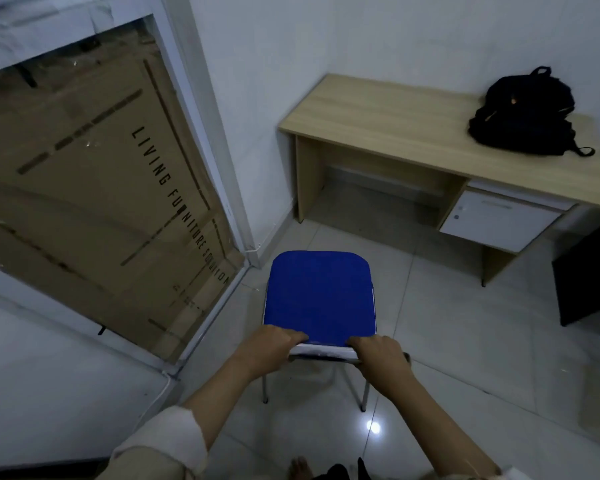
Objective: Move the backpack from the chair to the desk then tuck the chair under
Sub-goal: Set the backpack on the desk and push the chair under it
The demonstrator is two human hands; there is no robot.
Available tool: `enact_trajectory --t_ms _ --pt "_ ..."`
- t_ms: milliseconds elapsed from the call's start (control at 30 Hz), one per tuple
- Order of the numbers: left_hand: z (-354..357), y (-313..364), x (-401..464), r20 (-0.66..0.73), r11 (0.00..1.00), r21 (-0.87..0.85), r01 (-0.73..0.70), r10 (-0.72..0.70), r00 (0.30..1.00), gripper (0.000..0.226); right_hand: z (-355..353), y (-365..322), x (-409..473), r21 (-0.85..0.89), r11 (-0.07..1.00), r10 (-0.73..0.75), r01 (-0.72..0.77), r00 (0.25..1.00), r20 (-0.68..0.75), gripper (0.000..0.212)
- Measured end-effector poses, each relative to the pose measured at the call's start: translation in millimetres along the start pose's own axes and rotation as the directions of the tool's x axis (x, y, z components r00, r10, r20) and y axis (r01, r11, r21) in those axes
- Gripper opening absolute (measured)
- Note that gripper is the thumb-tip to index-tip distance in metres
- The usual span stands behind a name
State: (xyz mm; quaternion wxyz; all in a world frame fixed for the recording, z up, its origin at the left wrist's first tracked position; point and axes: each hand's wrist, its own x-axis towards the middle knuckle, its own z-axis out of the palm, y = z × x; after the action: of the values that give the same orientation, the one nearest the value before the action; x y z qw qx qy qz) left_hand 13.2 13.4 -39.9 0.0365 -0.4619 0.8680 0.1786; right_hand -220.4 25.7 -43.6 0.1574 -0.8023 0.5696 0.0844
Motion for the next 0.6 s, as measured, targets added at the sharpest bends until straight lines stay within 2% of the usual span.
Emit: enact_trajectory --t_ms 333,467,600 --pt "-29.9 -22.7 65.2 0.072 0.991 0.073 -0.114 0.109 0.991 0.032 -14.9 8.2 13.5 0.068 0.985 0.161 -0.157 0.986 -0.047 0.016" --pt "-33.2 -37.2 81.8 0.074 0.985 0.100 -0.143 0.136 0.988 0.036 -23.2 13.0 26.2 0.101 0.988 0.129 -0.118 0.985 -0.111 0.020" --pt "-32.2 -49.1 95.3 0.056 0.977 0.143 -0.161 0.154 0.986 0.042 -20.2 17.9 35.1 0.142 0.987 0.106 -0.070 0.958 -0.265 0.035"
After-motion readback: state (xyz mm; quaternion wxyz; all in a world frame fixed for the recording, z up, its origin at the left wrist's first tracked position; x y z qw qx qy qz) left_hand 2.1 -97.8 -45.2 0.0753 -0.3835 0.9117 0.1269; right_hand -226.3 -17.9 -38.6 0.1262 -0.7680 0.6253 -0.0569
